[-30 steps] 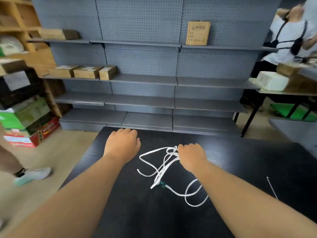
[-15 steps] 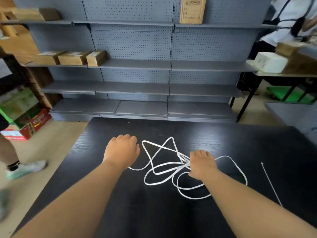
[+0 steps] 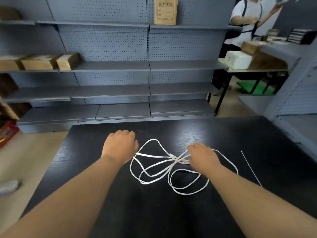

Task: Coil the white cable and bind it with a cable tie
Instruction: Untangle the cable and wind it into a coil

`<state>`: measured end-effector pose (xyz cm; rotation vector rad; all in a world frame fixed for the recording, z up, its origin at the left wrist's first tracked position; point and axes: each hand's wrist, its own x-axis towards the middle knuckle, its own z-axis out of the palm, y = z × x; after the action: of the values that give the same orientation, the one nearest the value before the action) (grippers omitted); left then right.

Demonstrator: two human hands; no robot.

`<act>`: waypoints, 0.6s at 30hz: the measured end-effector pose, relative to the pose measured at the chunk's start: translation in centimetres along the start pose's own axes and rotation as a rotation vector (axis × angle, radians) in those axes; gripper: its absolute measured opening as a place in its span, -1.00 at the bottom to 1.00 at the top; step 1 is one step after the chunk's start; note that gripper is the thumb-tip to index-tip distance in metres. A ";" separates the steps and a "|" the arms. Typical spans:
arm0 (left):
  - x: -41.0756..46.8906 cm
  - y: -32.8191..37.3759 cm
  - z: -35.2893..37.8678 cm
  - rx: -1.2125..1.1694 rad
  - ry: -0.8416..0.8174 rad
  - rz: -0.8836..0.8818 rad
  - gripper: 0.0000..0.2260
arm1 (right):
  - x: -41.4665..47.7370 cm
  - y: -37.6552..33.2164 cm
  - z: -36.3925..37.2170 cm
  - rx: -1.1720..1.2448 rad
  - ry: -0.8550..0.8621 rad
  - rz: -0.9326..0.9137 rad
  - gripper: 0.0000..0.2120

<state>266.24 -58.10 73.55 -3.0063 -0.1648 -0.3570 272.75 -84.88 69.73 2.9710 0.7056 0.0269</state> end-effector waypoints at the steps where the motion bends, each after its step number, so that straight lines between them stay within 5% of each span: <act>1: 0.0 0.0 0.0 -0.001 0.004 0.010 -0.75 | -0.2 -0.2 -0.1 0.000 0.010 0.007 -0.75; 18: 0.4 0.1 0.7 -0.038 0.021 0.089 -0.75 | -3.3 -3.4 3.0 0.067 -0.021 0.108 -0.79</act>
<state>266.83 -58.03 72.92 -3.0335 -0.0225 -0.3874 268.36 -83.59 66.47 3.0652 0.5541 -0.0216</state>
